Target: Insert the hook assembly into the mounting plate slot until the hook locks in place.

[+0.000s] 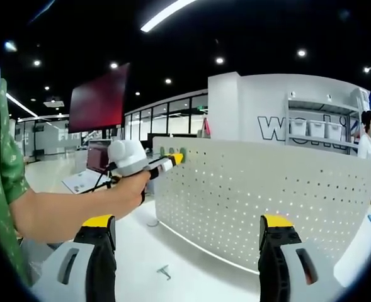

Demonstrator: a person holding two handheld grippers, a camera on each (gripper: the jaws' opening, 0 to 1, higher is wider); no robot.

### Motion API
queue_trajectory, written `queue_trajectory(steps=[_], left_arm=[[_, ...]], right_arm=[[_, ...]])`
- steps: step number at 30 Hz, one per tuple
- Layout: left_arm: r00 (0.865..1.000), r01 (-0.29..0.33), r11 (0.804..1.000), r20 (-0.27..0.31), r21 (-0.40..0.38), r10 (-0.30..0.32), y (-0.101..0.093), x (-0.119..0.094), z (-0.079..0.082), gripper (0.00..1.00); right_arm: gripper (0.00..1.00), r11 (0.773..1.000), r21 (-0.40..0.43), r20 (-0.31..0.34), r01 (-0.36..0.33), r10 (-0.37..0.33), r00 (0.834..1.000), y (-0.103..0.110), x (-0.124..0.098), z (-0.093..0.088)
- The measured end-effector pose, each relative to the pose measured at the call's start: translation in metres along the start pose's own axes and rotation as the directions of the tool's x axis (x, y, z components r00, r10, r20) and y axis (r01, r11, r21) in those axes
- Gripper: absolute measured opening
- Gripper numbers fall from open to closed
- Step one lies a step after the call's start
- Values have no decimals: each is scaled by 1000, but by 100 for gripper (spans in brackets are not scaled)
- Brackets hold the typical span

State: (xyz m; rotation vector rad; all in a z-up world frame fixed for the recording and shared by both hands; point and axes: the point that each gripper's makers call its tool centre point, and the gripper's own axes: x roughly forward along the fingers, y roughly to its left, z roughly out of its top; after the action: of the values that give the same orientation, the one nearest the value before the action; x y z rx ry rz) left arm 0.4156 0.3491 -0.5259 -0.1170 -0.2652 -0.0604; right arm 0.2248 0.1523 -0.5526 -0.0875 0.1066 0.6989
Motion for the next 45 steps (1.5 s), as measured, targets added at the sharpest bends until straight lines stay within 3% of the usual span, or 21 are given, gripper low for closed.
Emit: queue_trajectory(steps=[13,23,34,45], left_arm=[[998,-5,997,-54,76,9,3,8,-6,4],[999,-9,992,-43,125,14,3,9,-5,4],[999,-2,993,-46,116,7,4,10,-5,5],[999,18,992,-50,127,-12,-4,8,-5,16]], right_arm=[[96,1000,6,0,3,-3,1000,-2,-2,-2],[96,1000,12,4,3,-3,1000,-2,-1,-2],[96,1000,9,6,5,-5,1000,-3,-2,-1],[96,1000,8,8,3,-3,1000,-3,-2,0]])
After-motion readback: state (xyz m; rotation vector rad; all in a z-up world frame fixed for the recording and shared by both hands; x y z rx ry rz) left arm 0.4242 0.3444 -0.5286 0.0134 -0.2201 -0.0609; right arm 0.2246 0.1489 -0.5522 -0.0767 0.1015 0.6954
